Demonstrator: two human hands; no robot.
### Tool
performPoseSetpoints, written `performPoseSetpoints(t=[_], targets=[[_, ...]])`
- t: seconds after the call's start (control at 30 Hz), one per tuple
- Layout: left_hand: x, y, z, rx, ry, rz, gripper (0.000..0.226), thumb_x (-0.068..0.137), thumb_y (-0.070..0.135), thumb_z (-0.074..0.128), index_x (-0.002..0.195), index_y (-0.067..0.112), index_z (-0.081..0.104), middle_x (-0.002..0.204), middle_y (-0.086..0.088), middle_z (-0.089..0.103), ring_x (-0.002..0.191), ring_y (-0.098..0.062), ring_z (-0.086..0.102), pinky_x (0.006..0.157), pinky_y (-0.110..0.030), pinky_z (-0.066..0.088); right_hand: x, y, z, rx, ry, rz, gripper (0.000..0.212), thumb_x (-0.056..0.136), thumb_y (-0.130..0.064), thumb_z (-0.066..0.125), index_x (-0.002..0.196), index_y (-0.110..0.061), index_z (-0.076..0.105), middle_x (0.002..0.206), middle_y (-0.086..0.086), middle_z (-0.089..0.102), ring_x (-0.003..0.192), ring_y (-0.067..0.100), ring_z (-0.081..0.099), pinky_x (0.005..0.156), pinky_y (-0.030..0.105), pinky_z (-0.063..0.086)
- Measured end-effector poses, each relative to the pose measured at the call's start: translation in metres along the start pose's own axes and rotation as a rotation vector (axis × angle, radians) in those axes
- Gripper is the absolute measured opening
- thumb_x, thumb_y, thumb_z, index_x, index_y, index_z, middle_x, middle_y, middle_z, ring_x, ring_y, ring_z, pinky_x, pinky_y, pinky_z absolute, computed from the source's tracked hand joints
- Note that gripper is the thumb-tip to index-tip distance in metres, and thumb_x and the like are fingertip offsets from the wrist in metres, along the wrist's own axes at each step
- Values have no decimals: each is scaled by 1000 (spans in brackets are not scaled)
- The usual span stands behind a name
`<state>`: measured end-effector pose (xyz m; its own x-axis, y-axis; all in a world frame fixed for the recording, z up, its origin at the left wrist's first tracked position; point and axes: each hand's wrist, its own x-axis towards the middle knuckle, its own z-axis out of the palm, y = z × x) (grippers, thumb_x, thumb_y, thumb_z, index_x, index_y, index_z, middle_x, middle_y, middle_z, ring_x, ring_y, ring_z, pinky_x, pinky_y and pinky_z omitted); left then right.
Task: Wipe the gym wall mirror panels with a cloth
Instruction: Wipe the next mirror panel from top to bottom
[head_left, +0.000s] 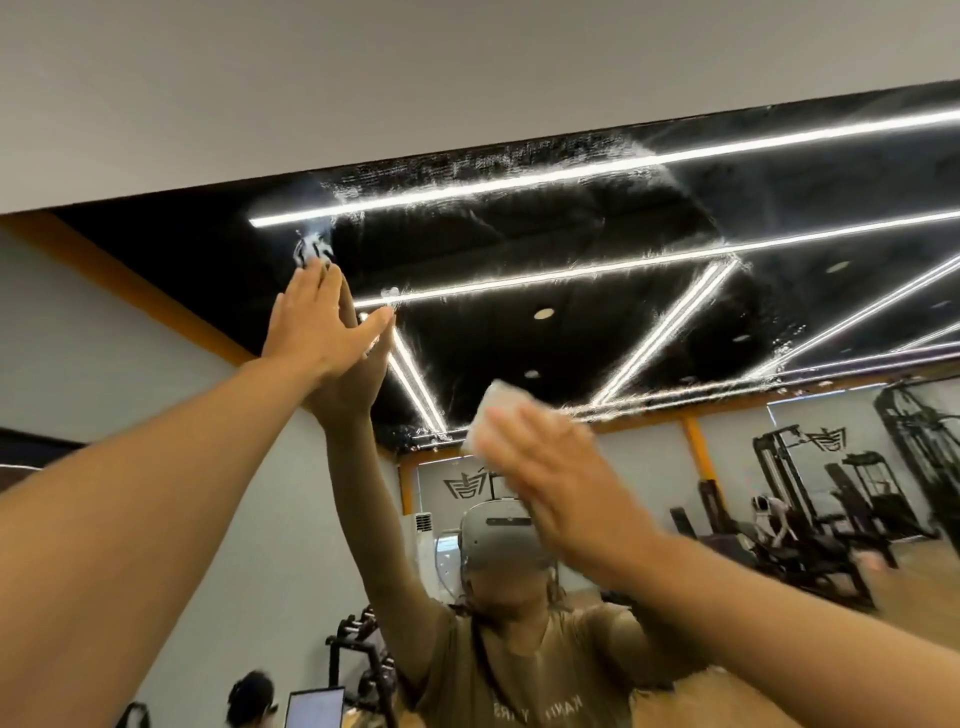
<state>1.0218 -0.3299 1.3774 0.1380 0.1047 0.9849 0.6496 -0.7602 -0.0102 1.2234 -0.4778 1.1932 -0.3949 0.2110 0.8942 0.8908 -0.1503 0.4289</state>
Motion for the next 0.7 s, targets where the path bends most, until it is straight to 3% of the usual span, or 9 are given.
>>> performPoseSetpoints(t=[0.17,0.27,0.33,0.43,0.53,0.6,0.7], targets=[[-1,-1,1,-2,11,6,86,95,66,39,158,13,14,166,-6,6,153,-23,1,123,-43,5,-20,-1,2,-41,-350,-423,57,99,-23,43,154,-34,28,164,-8,18,152,12,1,124,32,-4],[-1,-3,2,9,4,2,88,94,68,37,159,13,11,167,-6,3,153,-22,-1,123,-42,3,2,24,-10,-49,-373,-522,65,93,-16,56,151,-33,33,162,-8,25,151,13,14,123,40,14],[-1,-4,2,10,-6,-6,89,94,69,36,159,14,10,167,-5,1,153,-22,-3,123,-42,3,26,41,-16,-53,-261,-413,55,96,-17,50,147,-33,38,158,-6,32,149,14,24,120,42,24],[-1,-2,0,-3,-21,-12,89,94,68,38,159,14,9,167,-5,0,153,-21,-4,124,-41,2,72,59,-28,-3,-52,-48,49,99,-25,35,147,-31,41,157,-1,36,146,18,29,120,35,19],[-1,-3,-2,-15,-31,-7,88,94,68,40,158,15,9,167,-5,-1,153,-20,-5,123,-40,2,107,53,-21,16,111,193,48,95,-3,44,139,-19,53,146,8,47,137,27,37,114,34,19],[-1,-4,-3,-25,-29,5,88,94,67,41,158,15,10,167,-4,0,153,-20,-4,122,-40,2,108,28,-7,20,149,168,47,92,0,45,133,-20,56,139,7,50,133,27,40,115,33,19],[-2,-6,-4,-31,-11,24,88,94,66,42,158,15,11,167,-5,2,153,-21,-2,122,-40,4,68,-17,20,128,-5,-147,56,89,0,52,139,-27,52,150,0,44,145,14,26,120,24,6]])
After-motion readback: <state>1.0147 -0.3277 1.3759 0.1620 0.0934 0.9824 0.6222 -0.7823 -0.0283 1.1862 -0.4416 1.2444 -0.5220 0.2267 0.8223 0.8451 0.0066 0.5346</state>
